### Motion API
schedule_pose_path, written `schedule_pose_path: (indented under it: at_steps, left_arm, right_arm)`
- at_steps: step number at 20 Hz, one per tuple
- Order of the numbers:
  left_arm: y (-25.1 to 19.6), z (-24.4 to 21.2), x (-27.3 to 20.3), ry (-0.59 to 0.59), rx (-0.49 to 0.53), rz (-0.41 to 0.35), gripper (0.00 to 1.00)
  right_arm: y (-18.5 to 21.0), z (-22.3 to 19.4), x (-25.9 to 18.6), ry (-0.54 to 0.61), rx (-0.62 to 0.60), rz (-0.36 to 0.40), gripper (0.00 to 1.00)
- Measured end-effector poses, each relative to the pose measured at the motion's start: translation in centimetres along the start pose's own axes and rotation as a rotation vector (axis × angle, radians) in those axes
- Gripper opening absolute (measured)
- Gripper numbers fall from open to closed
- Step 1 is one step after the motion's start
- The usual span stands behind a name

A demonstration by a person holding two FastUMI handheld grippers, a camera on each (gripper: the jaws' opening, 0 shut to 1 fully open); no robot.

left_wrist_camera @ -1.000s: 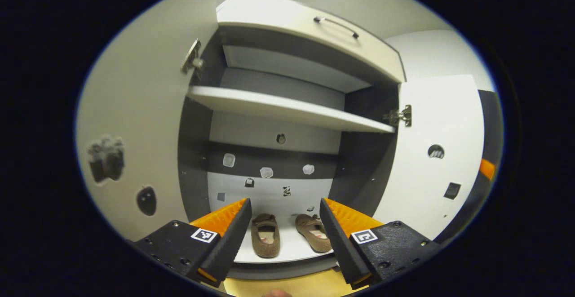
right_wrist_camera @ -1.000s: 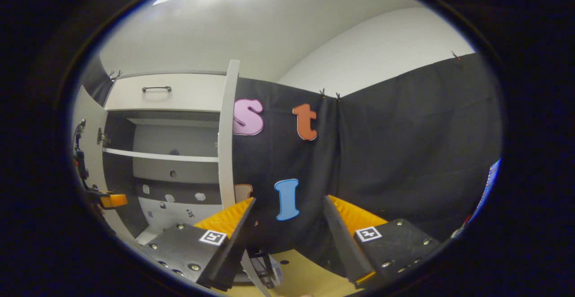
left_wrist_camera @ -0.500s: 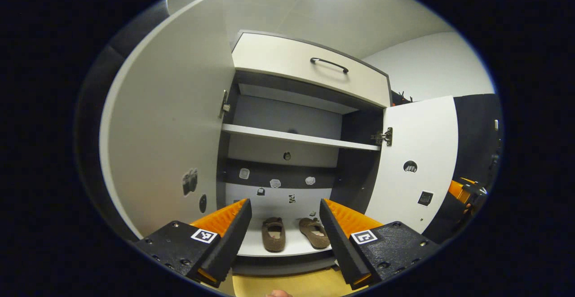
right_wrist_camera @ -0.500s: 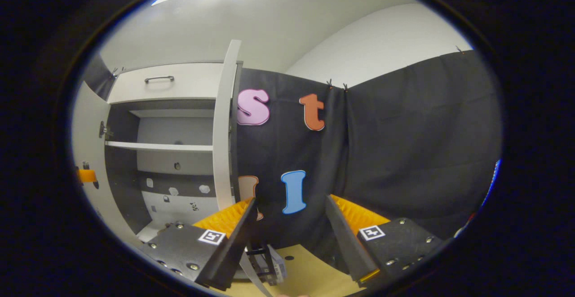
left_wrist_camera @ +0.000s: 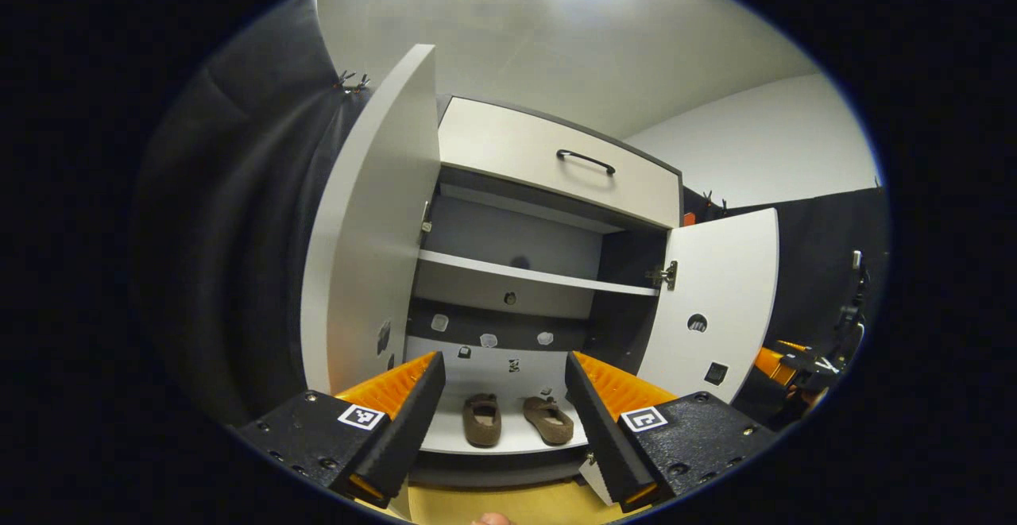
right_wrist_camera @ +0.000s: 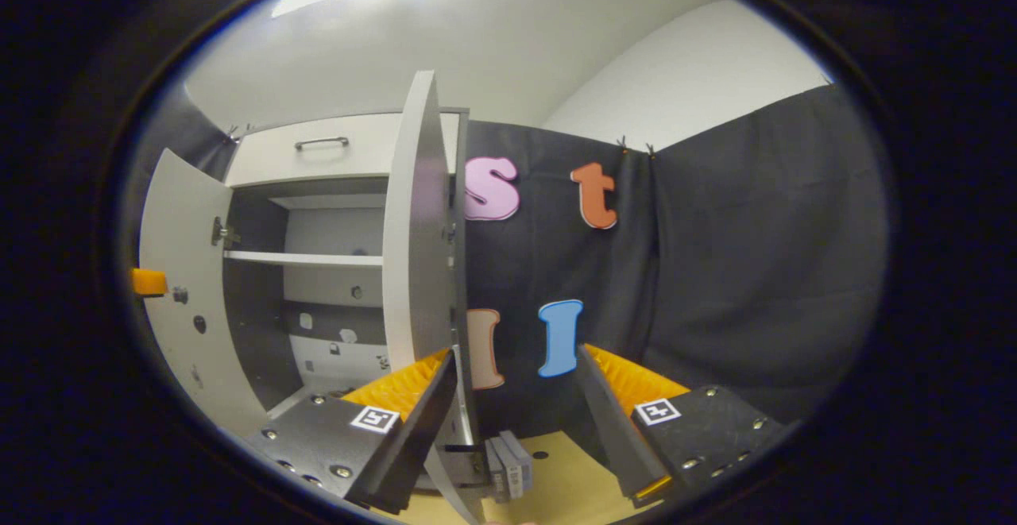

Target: Grab one shoe with the right hand and put it into the shoe cabinet, grab the other shoe with the left hand and put it into the shoe cabinet; then close the right door with the right hand and the left door with the left hand.

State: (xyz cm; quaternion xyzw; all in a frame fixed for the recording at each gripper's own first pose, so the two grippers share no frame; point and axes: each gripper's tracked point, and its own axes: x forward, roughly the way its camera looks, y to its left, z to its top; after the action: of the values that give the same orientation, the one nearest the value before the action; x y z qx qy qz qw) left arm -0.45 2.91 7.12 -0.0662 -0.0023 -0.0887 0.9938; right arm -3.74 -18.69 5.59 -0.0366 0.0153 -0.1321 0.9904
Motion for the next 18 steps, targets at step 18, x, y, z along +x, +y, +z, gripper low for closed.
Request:
schedule_pose_path:
  at_steps: [18]
  left_arm:
    - [3.2, 2.3, -4.1, -0.05, 0.005, 0.047, 0.92]
  right_arm:
    - [13.2, -3.2, 5.0, 0.082, 0.074, 0.308, 0.88]
